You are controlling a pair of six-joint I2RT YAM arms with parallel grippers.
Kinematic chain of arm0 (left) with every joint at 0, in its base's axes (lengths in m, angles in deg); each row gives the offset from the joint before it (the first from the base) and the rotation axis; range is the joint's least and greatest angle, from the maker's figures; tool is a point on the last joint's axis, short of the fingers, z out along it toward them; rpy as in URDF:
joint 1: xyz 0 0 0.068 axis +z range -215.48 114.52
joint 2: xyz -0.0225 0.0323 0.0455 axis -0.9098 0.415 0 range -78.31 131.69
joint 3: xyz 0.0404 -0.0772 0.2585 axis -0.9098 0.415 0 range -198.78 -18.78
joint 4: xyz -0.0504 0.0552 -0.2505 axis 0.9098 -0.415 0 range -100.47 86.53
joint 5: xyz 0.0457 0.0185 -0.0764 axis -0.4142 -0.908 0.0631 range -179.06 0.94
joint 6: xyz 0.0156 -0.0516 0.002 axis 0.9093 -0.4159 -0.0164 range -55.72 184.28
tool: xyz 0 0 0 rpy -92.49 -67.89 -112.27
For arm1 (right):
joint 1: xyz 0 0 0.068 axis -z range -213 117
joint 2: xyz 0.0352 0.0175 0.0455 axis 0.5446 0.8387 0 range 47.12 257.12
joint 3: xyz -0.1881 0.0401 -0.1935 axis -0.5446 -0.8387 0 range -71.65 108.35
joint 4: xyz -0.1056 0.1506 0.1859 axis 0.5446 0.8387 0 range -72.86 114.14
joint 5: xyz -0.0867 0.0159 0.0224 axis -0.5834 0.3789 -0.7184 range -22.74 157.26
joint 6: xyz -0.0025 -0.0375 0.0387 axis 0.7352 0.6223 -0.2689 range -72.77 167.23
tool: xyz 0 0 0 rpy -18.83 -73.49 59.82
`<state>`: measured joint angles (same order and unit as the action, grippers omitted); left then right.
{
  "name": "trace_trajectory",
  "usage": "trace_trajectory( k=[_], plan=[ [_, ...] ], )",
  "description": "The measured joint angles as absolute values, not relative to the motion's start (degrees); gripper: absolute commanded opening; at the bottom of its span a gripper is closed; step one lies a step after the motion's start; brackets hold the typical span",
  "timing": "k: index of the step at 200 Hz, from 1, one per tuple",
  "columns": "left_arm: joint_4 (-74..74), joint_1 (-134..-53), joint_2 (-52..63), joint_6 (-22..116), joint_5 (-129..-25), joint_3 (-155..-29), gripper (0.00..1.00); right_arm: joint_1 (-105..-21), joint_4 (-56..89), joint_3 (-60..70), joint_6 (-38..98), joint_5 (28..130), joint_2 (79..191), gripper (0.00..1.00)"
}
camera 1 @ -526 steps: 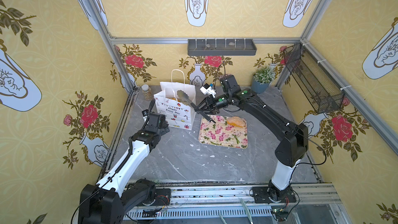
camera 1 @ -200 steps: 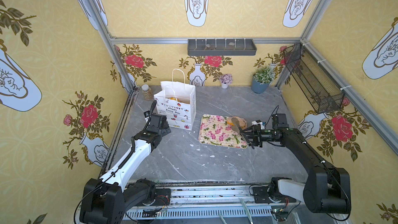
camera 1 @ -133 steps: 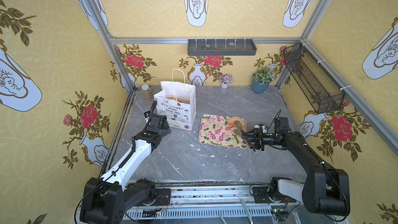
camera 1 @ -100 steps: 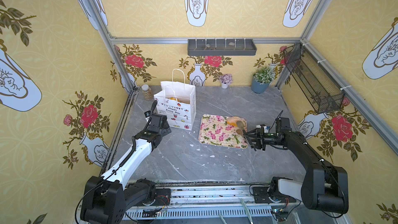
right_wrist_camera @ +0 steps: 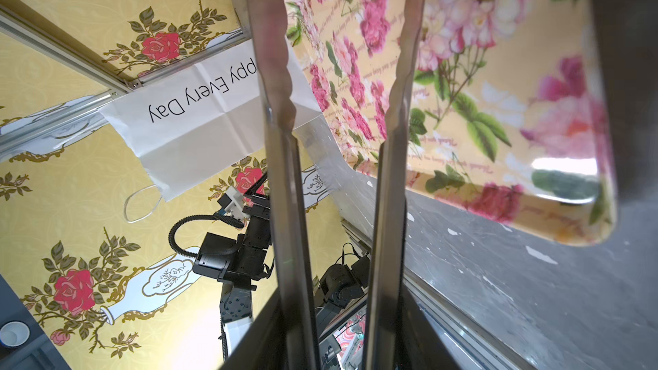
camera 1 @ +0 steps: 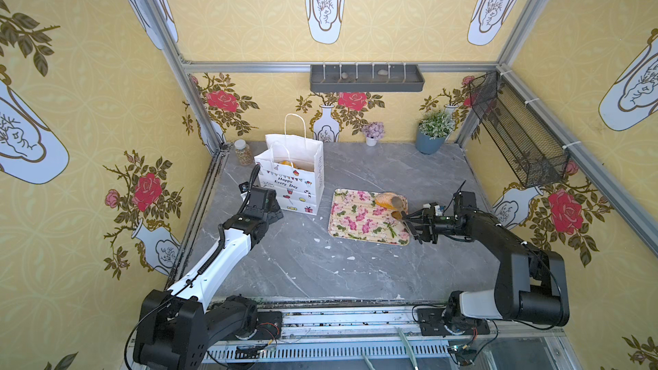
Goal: Pack bread into a paper bag
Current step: Pick up the fake bread from the plate.
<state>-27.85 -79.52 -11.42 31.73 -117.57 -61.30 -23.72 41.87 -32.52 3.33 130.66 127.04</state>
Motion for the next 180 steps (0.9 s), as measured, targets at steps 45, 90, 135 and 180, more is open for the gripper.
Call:
trace_trajectory(
  k=[45, 90, 135, 180],
  plan=[
    [-27.87, -79.52, -11.44, 31.73, -117.62, -61.37, 0.99, -23.70, 39.29, -32.26, 3.53, 130.26, 129.62, 0.38],
    [-28.15, -79.52, -11.29, 31.73, -117.62, -61.61, 0.99, -23.61, 38.96, -32.26, 3.90, 130.15, 130.19, 0.24],
    [-28.24, -79.52, -11.29, 31.73, -117.59, -61.63, 0.99, -23.61, 39.93, -31.38, 4.56, 129.21, 129.49, 0.10],
    [-28.22, -79.52, -11.33, 31.71, -117.59, -61.63, 0.99, -23.74, 44.14, -30.05, 5.43, 127.99, 126.61, 0.05]
  ],
)
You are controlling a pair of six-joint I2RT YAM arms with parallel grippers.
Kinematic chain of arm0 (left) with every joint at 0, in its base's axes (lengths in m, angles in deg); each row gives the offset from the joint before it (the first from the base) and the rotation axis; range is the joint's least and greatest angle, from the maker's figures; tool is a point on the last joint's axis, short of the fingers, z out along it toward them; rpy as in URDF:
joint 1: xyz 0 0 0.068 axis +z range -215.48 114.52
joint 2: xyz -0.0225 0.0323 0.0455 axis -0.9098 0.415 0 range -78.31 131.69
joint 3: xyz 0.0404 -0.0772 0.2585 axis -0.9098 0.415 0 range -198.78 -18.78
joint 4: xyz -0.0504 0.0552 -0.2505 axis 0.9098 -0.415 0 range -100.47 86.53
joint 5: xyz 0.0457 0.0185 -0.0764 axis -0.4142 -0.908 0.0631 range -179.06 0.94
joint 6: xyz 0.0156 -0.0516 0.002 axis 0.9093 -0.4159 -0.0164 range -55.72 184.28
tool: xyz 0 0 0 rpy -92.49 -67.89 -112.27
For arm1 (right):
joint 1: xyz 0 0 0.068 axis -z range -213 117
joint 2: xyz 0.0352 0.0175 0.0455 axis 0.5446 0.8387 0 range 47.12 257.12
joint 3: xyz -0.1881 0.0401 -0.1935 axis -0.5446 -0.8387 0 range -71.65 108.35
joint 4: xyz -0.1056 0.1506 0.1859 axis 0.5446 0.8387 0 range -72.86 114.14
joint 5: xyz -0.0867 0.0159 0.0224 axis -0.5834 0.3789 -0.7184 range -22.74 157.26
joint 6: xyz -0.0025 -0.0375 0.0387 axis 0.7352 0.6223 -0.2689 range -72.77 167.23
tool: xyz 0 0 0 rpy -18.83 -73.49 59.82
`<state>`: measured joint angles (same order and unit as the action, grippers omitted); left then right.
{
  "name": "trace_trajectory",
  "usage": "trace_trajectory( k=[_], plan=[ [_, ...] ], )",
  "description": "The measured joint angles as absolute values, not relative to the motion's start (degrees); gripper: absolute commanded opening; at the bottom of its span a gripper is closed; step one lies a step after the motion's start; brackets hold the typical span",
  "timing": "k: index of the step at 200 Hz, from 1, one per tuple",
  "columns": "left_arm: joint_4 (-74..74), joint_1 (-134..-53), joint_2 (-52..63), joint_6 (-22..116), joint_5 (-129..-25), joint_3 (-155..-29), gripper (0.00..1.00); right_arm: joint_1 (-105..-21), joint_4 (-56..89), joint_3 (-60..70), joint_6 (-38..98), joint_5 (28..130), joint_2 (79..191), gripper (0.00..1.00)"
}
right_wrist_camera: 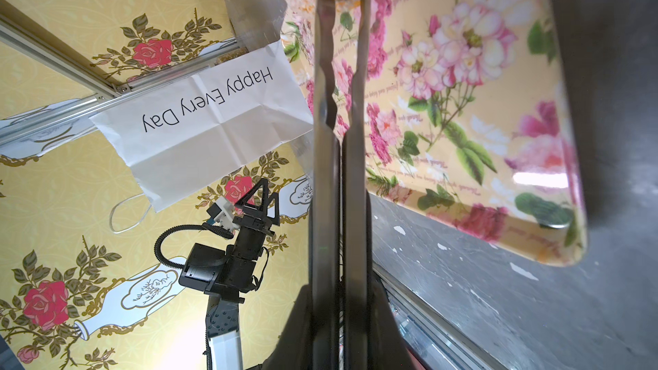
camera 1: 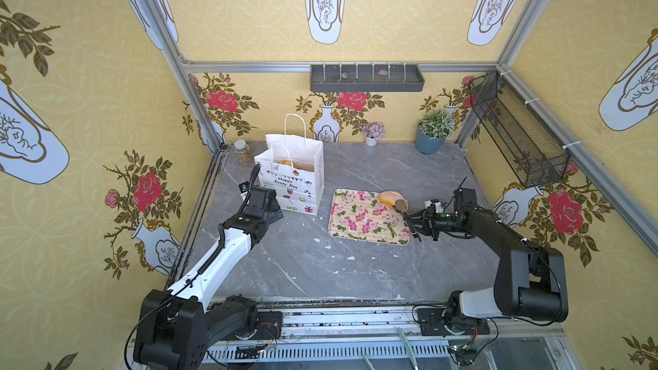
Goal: Pack bread into a paper bag
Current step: Pick up the fake bread from the plate, then place the fake bread in the paper bag.
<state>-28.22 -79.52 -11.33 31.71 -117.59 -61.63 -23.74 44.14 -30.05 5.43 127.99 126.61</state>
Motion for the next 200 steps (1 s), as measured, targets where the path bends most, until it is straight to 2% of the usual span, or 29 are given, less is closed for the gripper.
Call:
trace_trajectory(
  k=[48, 80, 139, 200],
  plan=[
    [-28.20, -79.50, -11.83, 31.68, -117.57, -61.47, 0.99, -26.21, 48.41, -24.87, 5.24, 126.81, 121.45, 0.04],
    [-28.18, -79.52, -11.83, 31.55, -117.55, -61.26, 0.99, -31.90, 49.06, -17.77, 3.86, 125.54, 120.51, 0.03],
    [-28.46, -79.52, -12.49, 31.58, -117.59, -61.65, 0.99, -44.88, 49.70, -1.13, 2.52, 122.07, 125.36, 0.03],
    [-28.70, -79.52, -12.53, 31.60, -117.62, -62.09, 0.99, -53.14, 48.47, 10.39, 1.98, 120.06, 133.08, 0.03]
  ],
)
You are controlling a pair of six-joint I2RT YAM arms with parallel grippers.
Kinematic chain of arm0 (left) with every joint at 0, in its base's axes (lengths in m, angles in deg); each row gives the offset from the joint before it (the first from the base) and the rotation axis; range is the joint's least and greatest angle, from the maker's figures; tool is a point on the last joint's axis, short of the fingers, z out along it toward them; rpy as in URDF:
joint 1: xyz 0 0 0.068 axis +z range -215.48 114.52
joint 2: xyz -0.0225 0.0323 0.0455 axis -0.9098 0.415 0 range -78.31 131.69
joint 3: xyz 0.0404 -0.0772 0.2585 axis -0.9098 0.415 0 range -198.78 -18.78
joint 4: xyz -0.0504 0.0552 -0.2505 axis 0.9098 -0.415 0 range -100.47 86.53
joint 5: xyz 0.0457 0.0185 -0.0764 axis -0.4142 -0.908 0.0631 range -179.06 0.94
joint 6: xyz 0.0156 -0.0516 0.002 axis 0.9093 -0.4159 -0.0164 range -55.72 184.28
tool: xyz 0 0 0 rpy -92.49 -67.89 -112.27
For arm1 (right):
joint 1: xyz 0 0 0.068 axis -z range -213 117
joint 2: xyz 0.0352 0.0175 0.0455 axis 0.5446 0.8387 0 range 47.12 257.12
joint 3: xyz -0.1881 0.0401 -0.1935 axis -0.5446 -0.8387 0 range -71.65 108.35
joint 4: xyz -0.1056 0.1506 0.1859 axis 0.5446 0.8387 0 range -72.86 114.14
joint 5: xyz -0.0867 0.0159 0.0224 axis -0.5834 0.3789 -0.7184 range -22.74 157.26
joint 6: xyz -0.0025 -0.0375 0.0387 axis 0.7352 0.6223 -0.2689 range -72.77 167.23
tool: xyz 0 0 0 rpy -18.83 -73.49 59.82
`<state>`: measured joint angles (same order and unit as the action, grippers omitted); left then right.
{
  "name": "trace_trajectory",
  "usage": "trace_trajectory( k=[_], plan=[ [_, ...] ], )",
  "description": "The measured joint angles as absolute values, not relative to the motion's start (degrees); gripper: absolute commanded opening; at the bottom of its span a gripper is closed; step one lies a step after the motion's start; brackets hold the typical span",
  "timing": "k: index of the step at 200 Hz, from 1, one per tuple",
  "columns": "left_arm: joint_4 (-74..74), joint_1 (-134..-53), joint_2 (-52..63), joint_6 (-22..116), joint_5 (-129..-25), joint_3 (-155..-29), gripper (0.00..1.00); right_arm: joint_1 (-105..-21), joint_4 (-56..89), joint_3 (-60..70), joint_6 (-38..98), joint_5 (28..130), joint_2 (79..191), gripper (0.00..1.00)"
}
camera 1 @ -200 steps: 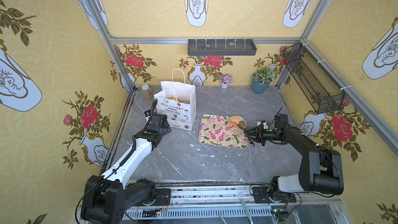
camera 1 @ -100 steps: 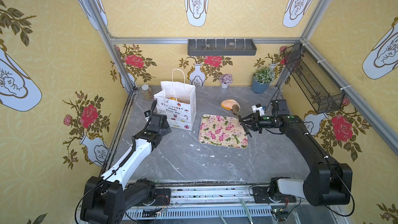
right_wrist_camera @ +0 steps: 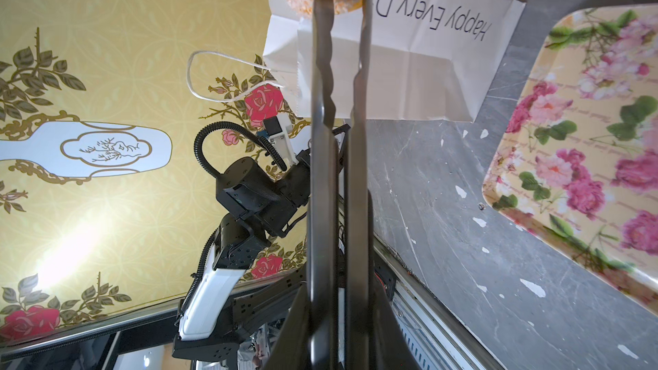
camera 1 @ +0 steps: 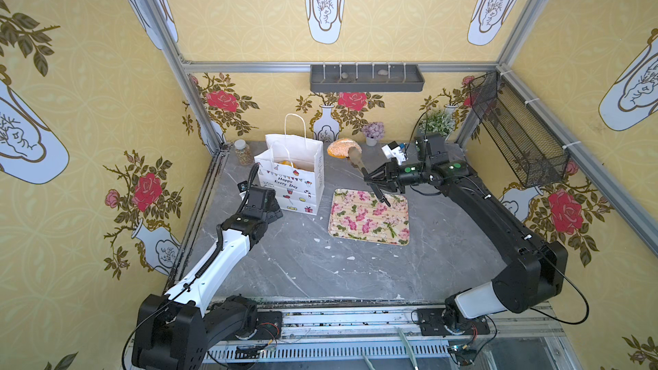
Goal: Pack bread into a paper bag
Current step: Place the fake bread in the paper bag.
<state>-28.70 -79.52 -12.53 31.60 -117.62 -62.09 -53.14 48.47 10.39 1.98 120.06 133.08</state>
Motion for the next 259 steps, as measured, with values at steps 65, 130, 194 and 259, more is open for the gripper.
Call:
trace_trajectory(
  k=[65, 130, 194, 259],
  plan=[
    [-29.05, -79.52, -12.55, 31.58, -117.68, -61.96, 0.99, -60.40, 44.03, 19.35, 0.82, 120.06, 139.94, 0.02],
    [-29.03, -79.52, -12.95, 31.55, -117.81, -61.37, 0.99, -66.26, 40.56, 24.70, -0.64, 121.48, 146.39, 0.02],
    [-29.09, -79.52, -13.62, 31.55, -118.56, -60.58, 0.99, -67.30, 36.71, 25.18, -3.60, 121.94, 149.91, 0.03],
    [-29.05, -79.52, -13.60, 31.55, -118.71, -60.40, 0.99, -67.35, 33.30, 24.51, -5.58, 122.24, 152.73, 0.09]
  ],
)
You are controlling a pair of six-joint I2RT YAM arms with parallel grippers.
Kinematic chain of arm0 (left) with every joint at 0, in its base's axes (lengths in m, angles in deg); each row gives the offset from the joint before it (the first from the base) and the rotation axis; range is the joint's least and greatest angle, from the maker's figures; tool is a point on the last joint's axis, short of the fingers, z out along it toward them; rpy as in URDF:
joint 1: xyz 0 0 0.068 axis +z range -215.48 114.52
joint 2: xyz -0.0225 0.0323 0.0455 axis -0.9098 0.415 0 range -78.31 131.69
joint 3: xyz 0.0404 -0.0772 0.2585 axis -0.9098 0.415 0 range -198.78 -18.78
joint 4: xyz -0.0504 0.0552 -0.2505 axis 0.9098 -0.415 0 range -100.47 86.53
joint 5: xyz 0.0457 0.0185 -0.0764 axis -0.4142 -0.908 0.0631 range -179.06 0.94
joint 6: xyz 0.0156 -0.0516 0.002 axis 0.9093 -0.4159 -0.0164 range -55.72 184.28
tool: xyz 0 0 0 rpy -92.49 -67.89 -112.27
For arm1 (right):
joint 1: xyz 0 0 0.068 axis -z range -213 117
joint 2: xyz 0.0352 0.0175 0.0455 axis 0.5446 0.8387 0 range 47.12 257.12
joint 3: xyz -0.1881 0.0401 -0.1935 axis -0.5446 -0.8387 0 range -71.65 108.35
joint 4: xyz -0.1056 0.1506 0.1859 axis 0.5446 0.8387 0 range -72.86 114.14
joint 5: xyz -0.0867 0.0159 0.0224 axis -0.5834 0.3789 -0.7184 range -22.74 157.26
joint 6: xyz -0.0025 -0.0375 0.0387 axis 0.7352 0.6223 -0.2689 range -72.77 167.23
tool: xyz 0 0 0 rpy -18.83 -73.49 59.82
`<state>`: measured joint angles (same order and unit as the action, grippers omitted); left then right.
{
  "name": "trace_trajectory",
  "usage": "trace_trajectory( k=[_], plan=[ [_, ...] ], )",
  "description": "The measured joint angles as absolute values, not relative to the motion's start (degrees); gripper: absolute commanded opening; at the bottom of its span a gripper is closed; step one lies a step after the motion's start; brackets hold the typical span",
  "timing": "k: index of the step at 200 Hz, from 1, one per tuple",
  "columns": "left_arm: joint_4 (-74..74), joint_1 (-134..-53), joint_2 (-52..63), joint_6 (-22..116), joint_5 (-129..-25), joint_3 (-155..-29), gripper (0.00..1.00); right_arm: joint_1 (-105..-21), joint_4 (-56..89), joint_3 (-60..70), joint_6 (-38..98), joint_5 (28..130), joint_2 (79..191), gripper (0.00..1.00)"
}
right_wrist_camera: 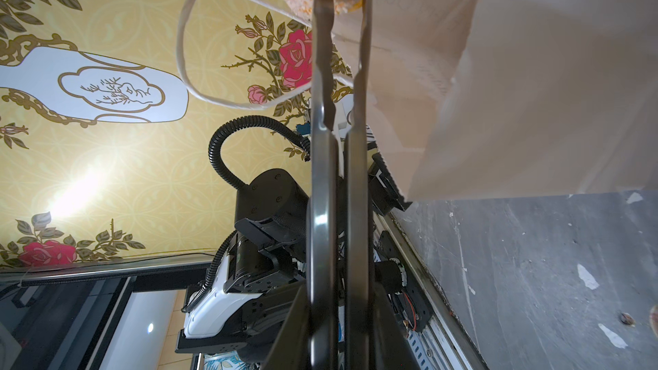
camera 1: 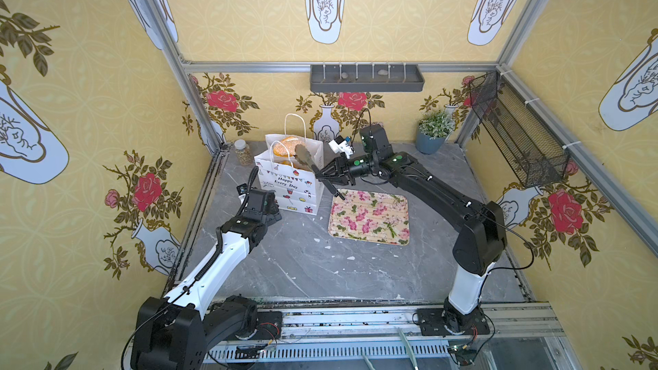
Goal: Pack bread into a paper bag
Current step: Place the fake bread in the paper bag.
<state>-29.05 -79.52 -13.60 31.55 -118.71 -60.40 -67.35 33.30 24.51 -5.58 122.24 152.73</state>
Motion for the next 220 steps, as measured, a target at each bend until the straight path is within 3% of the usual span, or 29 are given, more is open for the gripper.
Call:
trace_trajectory(
  k=[41, 93, 126, 220],
  plan=[
    [-29.09, -79.52, -13.69, 31.55, -119.04, -60.21, 0.99, -67.35, 32.84, 24.16, -6.41, 122.26, 153.54, 0.31],
    [-29.12, -79.52, -14.26, 31.58, -119.15, -60.21, 0.99, -67.33, 31.10, 24.16, -6.41, 122.46, 153.73, 0.36],
    [-29.12, -79.52, -14.32, 31.58, -119.30, -60.23, 0.99, -67.22, 30.53, 24.55, -6.41, 122.53, 153.73, 0.44],
    [-29.18, -79.52, -13.82, 31.60, -119.30, -60.67, 0.99, -65.34, 31.99, 24.92, -5.80, 122.33, 150.80, 0.44]
  ],
)
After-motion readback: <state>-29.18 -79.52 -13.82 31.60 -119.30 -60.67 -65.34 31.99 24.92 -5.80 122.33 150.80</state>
